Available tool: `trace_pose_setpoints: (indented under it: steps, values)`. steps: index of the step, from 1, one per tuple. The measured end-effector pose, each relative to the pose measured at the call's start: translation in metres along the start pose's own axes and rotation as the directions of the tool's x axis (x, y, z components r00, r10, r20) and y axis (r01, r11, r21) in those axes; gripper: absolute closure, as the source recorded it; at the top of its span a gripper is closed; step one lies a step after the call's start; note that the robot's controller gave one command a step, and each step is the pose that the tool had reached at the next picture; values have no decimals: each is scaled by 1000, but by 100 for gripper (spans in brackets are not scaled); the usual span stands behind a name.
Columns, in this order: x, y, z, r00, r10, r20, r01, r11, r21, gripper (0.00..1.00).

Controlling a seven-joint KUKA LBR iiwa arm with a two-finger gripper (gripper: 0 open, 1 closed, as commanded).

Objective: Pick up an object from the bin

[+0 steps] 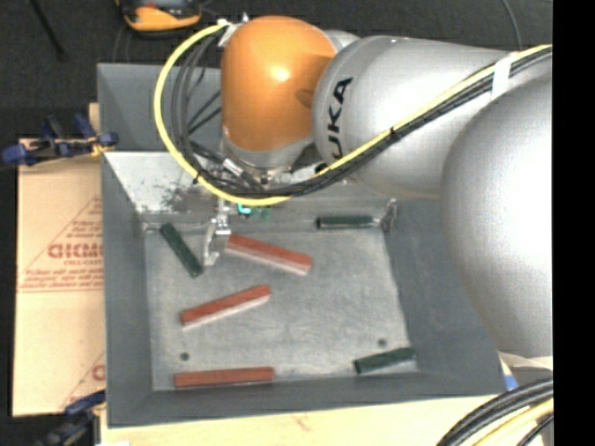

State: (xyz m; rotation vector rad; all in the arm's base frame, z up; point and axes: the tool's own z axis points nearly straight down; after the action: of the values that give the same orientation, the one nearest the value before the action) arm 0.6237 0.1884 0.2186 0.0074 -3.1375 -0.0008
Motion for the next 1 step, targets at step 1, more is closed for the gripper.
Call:
trace_pose_setpoints:
  steps: [1]
  values:
    - [-2,-1,-5,1000,4,8,-4,1000,-2,0]
